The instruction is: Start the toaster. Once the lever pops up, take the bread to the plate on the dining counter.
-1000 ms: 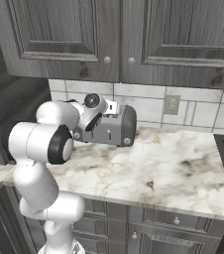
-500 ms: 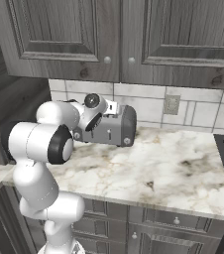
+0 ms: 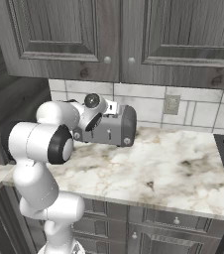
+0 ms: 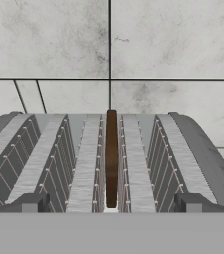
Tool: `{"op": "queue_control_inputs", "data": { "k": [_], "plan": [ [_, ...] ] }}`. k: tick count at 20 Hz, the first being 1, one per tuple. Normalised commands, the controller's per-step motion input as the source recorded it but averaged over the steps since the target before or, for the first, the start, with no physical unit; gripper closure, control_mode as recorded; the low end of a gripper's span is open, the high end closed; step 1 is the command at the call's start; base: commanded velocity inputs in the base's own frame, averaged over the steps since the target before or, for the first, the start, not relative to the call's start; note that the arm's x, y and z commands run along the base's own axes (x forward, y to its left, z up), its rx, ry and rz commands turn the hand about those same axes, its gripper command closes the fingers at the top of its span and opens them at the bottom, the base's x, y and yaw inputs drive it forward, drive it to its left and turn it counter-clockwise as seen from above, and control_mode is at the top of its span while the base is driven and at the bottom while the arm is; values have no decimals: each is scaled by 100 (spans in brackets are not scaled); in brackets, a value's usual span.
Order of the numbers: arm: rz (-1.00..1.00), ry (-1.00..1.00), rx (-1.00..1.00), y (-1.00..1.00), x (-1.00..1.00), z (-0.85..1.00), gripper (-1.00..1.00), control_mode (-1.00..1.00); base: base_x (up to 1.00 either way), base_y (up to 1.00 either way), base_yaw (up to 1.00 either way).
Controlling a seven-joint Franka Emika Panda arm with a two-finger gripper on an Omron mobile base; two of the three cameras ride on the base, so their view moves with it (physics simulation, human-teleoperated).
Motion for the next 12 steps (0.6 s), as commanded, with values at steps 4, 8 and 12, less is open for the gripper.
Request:
{"op": "queue_control_inputs", "data": {
  "k": [4,8,12],
  "plan": [
    [0,0,0,0,0,0,-100,-100,0,0,0],
    [0,0,0,0,0,0,-100,-100,0,0,0],
    [0,0,0,0,0,0,-100,-100,0,0,0]
  ]
}}
